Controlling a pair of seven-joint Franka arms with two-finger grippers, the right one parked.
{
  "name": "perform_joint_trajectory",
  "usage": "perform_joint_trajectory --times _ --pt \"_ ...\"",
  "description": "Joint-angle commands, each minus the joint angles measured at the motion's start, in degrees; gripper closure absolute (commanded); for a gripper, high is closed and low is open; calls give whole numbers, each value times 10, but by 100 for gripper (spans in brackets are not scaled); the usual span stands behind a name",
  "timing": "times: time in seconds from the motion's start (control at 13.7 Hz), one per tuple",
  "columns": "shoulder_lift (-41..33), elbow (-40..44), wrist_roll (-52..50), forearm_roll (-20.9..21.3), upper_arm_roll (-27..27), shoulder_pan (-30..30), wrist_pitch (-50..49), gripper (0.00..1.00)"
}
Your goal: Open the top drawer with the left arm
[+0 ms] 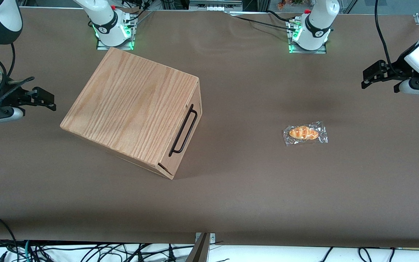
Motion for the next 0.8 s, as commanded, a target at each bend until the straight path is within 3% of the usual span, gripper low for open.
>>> perform_joint_trajectory --times 0.0,0.29,0.51,0.73 --pt "32 13 -1 20 -4 -4 -33 0" --pt "61 13 -1 -6 -19 -25 -59 0" --pt "107 22 -7 -80 -25 -67 -51 0" --pt "205 133 -5 -134 -28 -99 -49 0"
